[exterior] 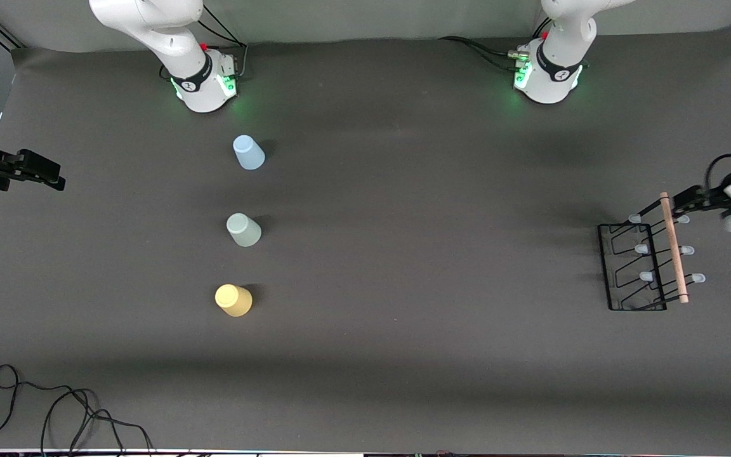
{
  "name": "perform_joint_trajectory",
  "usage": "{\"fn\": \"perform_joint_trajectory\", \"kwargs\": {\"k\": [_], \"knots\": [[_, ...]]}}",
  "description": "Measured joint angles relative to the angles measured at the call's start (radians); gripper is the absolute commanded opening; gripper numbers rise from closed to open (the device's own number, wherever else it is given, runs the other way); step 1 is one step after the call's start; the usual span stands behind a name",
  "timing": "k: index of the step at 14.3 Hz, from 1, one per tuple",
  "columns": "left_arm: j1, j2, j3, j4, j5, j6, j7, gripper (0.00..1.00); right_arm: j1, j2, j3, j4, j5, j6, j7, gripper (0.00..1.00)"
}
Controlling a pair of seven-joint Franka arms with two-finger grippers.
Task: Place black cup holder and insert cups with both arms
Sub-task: 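Lower the left gripper and grasp the rack's wooden handle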
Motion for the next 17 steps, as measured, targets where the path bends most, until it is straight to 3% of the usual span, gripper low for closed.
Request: {"fn": "perform_joint_trajectory", "kwargs": {"k": [3, 6, 9, 10, 14, 15, 17], "knots": [[-0.005, 0.075, 0.000, -0.020, 0.000, 0.098, 0.000, 0.97, 0.000, 0.000, 0.000, 0.000, 0.000, 0.000, 0.000, 1.00], [-0.005, 0.133, 0.000, -0.019, 0.000, 0.160, 0.000, 0.73, 0.000, 0.000, 0.000, -0.001, 0.000, 0.000, 0.000, 1.00], [-0.005, 0.143, 0.000, -0.009, 0.000, 0.160, 0.000, 0.70, 0.000, 0.000, 0.000, -0.001, 0.000, 0.000, 0.000, 1.00], [-0.006, 0.142, 0.000, 0.001, 0.000, 0.149, 0.000, 0.61, 0.000, 0.000, 0.000, -0.001, 0.000, 0.000, 0.000, 1.00], [-0.007, 0.138, 0.000, 0.044, 0.000, 0.087, 0.000, 0.06, 0.000, 0.000, 0.000, -0.001, 0.000, 0.000, 0.000, 1.00], [-0.008, 0.138, 0.000, 0.047, 0.000, 0.084, 0.000, 0.00, 0.000, 0.000, 0.000, -0.001, 0.000, 0.000, 0.000, 1.00], [-0.008, 0.138, 0.000, 0.048, -0.001, 0.084, -0.002, 0.00, 0.000, 0.000, 0.000, -0.001, 0.000, 0.000, 0.000, 1.00]]}}
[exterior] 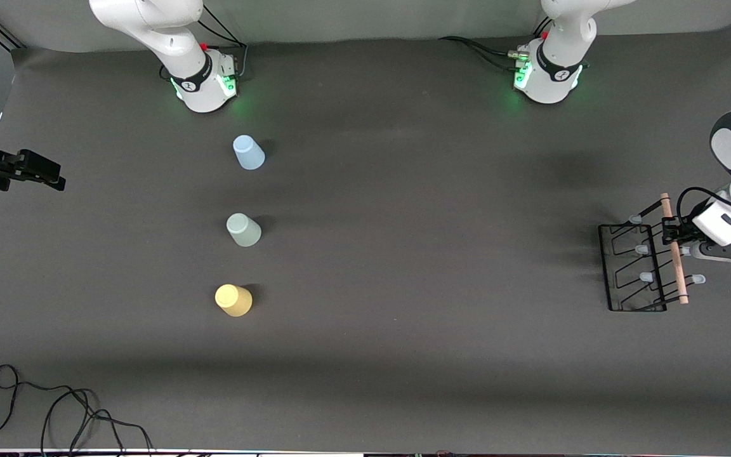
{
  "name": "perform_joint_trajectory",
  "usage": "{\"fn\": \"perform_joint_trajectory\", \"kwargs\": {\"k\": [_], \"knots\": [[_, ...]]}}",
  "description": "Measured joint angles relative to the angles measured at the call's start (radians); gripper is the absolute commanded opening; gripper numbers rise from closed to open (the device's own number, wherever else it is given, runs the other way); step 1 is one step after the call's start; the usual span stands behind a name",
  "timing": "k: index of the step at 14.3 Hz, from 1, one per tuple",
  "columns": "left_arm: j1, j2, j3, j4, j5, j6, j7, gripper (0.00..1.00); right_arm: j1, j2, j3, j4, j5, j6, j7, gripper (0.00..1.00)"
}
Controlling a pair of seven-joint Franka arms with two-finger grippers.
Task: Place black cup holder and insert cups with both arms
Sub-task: 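Lower the left gripper and grasp the rack's wooden handle, then carry the black rack with the left gripper beside the cups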
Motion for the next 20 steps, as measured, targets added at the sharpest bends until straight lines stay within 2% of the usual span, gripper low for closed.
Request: {"fn": "perform_joint_trajectory", "kwargs": {"k": [4, 6, 10, 12, 15, 18, 20], "knots": [[0.000, -0.001, 0.000, 0.006, 0.000, -0.006, 0.000, 0.00, 0.000, 0.000, 0.000, 0.000, 0.000, 0.000, 0.000, 1.00], [-0.001, -0.012, 0.000, 0.051, 0.000, -0.083, 0.000, 0.00, 0.000, 0.000, 0.000, 0.000, 0.000, 0.000, 0.000, 1.00], [-0.002, -0.055, 0.000, 0.276, -0.001, -0.396, -0.025, 0.00, 0.000, 0.000, 0.000, 0.000, 0.000, -0.001, 0.000, 1.00], [-0.026, -0.067, -0.001, 0.378, -0.004, -0.508, -0.088, 0.00, 0.000, 0.000, 0.000, 0.000, 0.000, -0.001, 0.000, 1.00], [-0.162, -0.064, -0.006, 0.430, -0.016, -0.562, -0.289, 0.00, 0.000, 0.000, 0.000, 0.000, 0.000, -0.001, 0.000, 1.00], [-0.373, -0.040, -0.014, 0.442, -0.050, -0.559, -0.564, 0.00, 0.000, 0.000, 0.000, 0.000, 0.000, -0.001, 0.000, 1.00], [-0.517, 0.006, -0.018, 0.486, -0.055, -0.554, -0.738, 0.00, 0.000, 0.000, 0.000, 0.000, 0.000, -0.001, 0.000, 1.00]]}}
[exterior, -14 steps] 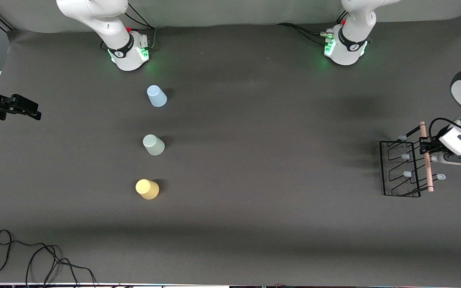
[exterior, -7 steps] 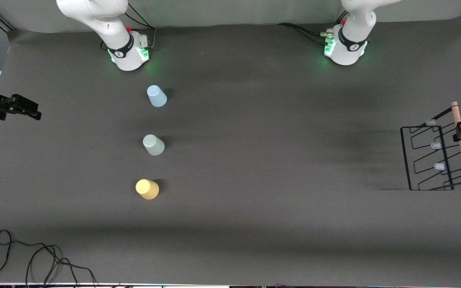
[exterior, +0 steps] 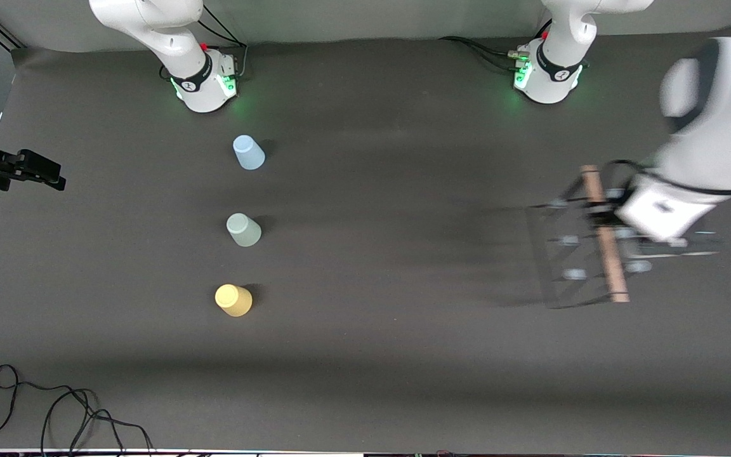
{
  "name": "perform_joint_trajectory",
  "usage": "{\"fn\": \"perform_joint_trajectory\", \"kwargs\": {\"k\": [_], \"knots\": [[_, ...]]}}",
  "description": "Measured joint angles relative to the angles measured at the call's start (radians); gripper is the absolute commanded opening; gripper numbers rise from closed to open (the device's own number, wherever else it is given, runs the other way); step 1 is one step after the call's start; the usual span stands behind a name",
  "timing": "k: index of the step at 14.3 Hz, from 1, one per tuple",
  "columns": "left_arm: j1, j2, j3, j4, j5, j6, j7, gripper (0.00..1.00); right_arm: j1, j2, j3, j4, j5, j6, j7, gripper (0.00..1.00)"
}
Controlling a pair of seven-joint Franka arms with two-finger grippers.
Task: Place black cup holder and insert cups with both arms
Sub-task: 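Carry the black rack with the left gripper beside the cups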
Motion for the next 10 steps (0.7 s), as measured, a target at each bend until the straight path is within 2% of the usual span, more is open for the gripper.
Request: {"fn": "perform_joint_trajectory", "kwargs": {"k": [2, 3, 6, 10], "knots": [[-0.137, 0.078, -0.002, 0.078, 0.000, 0.005, -0.163, 0.00, 0.000, 0.000, 0.000, 0.000, 0.000, -0.001, 0.000, 1.00], [-0.232, 0.151, -0.003, 0.147, -0.001, 0.007, -0.240, 0.00, 0.000, 0.000, 0.000, 0.000, 0.000, -0.003, 0.000, 1.00], [-0.373, 0.262, -0.003, 0.247, -0.005, 0.064, -0.321, 0.00, 0.000, 0.000, 0.000, 0.000, 0.000, -0.004, 0.000, 1.00], [-0.535, 0.360, 0.000, 0.337, -0.004, 0.163, -0.441, 0.00, 0.000, 0.000, 0.000, 0.000, 0.000, -0.004, 0.000, 1.00]]}}
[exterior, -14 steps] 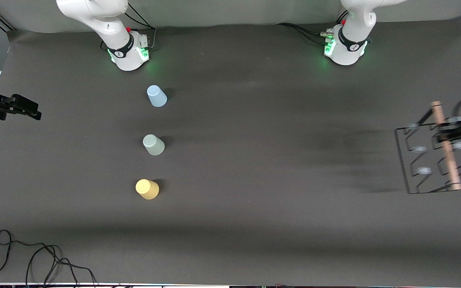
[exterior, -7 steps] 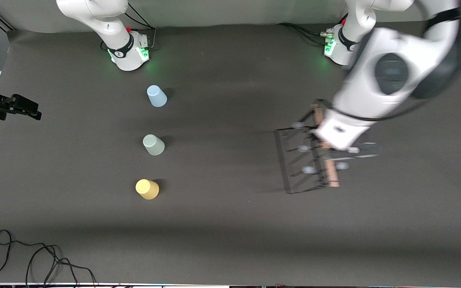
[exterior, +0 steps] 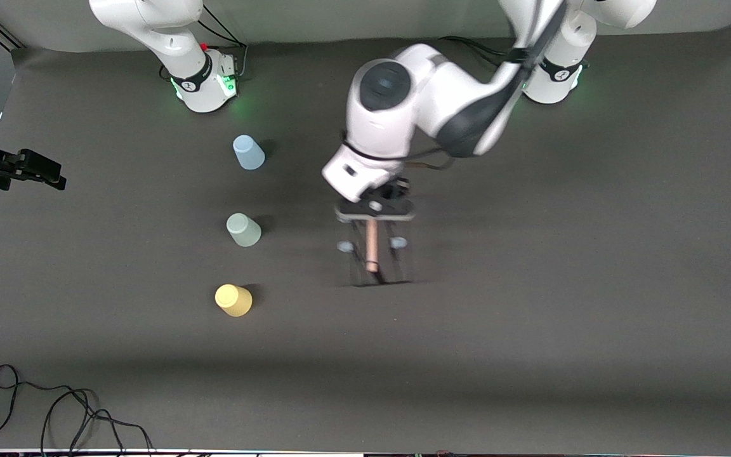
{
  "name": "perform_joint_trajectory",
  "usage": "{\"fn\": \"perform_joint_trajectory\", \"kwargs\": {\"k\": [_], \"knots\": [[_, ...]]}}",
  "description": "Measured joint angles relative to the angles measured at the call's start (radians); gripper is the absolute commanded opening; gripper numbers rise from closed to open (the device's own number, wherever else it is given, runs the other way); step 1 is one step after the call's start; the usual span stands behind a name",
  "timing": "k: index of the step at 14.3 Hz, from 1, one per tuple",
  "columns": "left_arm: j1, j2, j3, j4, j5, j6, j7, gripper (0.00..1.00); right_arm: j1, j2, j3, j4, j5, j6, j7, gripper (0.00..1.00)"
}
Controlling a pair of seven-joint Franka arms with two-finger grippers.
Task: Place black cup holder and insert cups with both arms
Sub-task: 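Carry the black rack with the left gripper beside the cups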
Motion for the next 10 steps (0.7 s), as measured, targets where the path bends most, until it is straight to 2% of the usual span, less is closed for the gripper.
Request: {"fn": "perform_joint_trajectory", "kwargs": {"k": [5, 10], "knots": [[-0.100, 0.133, 0.006, 0.113, 0.047, 0.074, -0.138, 0.00, 0.000, 0.000, 0.000, 0.000, 0.000, 0.000, 0.000, 1.00], [-0.137, 0.201, 0.006, 0.145, 0.064, 0.138, -0.187, 0.00, 0.000, 0.000, 0.000, 0.000, 0.000, -0.001, 0.000, 1.00]]}}
